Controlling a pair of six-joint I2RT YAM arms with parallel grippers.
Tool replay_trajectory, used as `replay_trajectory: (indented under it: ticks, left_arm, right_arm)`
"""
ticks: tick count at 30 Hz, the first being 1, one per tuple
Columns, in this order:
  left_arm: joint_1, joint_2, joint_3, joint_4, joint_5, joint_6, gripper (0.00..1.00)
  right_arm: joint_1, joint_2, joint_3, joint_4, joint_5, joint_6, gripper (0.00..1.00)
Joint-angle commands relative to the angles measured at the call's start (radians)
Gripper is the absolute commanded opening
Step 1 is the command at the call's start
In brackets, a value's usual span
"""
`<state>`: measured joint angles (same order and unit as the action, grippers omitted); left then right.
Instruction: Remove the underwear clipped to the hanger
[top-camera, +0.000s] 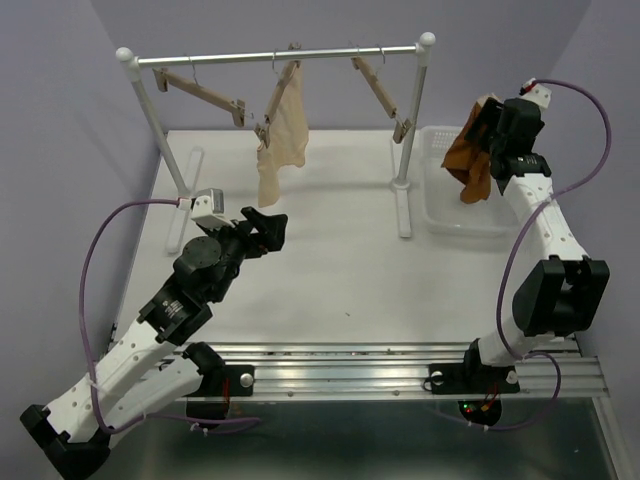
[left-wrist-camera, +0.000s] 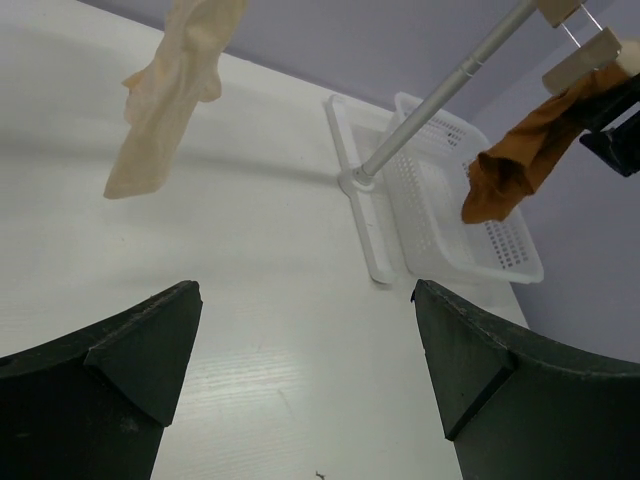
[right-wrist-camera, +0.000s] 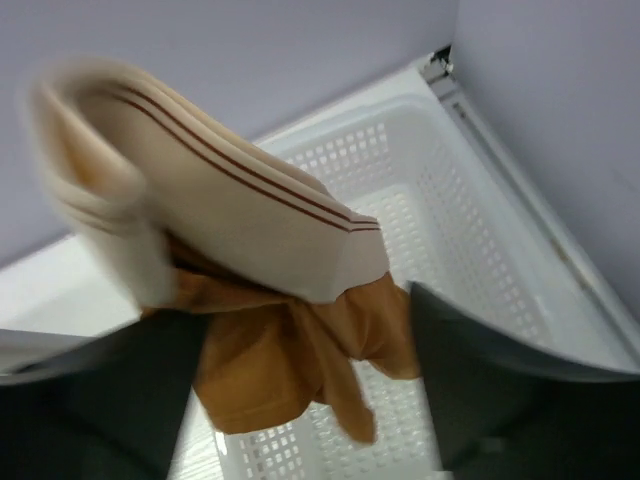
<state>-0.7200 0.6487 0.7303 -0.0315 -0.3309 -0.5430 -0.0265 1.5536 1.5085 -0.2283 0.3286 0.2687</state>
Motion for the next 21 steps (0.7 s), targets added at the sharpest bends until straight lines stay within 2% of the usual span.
replay_trajectory:
  ticks: [1, 4, 10, 16, 19, 21]
  left_arm:
    - [-0.002, -0.017, 0.066, -0.033, -0.068, 0.005, 0.99]
    - [-0.002, -0.012, 0.092, -0.065, -0.085, 0.002, 0.99]
    - [-0.002, -0.026, 0.107, -0.055, -0.062, 0.018, 0.99]
    - [-0.002, -0.038, 0.138, -0.099, -0.054, 0.038, 0.99]
    - [-0.002, -0.034, 0.114, -0.082, -0.033, 0.032, 0.99]
    - [-0.004, -0.034, 0.097, -0.073, -0.017, 0.023, 0.99]
  right_arm:
    - [-0.007, 0.011, -0.033, 0.018, -0.059, 0.055, 1.00]
    - [-0.007, -0.018, -0.057, -0.019, -0.031, 0.084, 1.00]
    - [-0.007, -0.192, -0.109, -0.132, -0.039, 0.118, 1.00]
    - [-0.007, -0.447, -0.352, -0.226, -0.121, 0.175, 1.00]
    - [-0.007, -0.524, -0.453, -0.229, -0.152, 0.178, 1.00]
    - [-0.007, -0.559, -0.464, -0.250, -0.148, 0.173, 1.00]
